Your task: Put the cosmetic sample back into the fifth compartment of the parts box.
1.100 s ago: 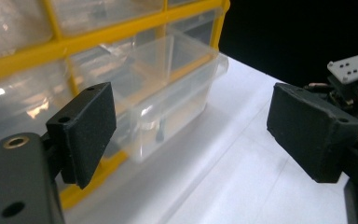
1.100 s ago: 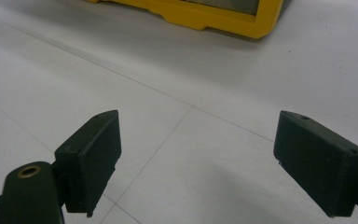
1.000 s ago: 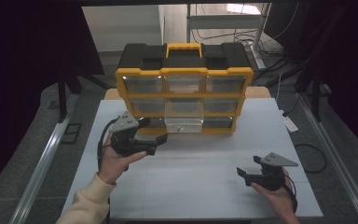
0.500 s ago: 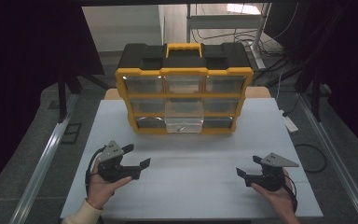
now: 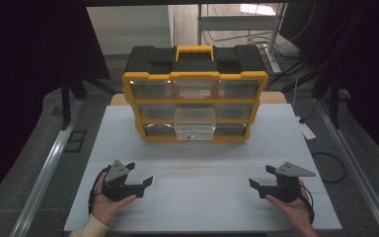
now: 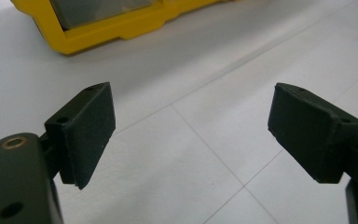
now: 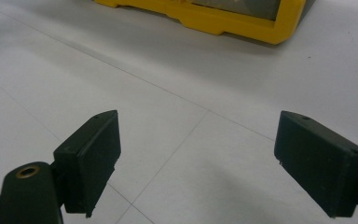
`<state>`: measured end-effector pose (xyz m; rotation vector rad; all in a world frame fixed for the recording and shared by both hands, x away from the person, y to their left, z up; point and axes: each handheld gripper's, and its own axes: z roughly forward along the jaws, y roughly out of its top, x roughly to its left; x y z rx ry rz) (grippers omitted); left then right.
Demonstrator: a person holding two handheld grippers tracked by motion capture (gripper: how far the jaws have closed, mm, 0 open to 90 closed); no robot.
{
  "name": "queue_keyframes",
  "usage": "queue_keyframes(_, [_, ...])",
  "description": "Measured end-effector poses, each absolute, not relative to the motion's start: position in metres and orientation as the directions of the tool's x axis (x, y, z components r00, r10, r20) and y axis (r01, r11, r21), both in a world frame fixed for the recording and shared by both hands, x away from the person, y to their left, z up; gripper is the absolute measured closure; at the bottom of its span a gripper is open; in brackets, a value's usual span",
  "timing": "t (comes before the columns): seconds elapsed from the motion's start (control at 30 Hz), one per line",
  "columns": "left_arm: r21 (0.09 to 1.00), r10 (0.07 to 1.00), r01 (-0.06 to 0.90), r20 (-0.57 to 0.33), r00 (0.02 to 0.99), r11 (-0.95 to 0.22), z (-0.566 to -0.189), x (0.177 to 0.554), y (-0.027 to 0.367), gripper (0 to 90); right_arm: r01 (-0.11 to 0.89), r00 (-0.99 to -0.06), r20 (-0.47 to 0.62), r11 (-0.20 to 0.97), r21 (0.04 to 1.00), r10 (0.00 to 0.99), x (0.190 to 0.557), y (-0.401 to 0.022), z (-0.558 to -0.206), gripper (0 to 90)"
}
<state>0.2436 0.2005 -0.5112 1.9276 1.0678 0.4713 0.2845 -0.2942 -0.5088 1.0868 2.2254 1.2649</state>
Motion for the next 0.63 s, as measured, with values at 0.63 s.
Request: queue_keyframes(0.63, [0.824,0.839,0.518,-0.102,0.534,-0.229,-0.5115,0.2508,0.2054,15.1,0.441,-0.654,0.075,0.299,0.846,0.753,0.2838,-0.2949,-0.5092,15.0])
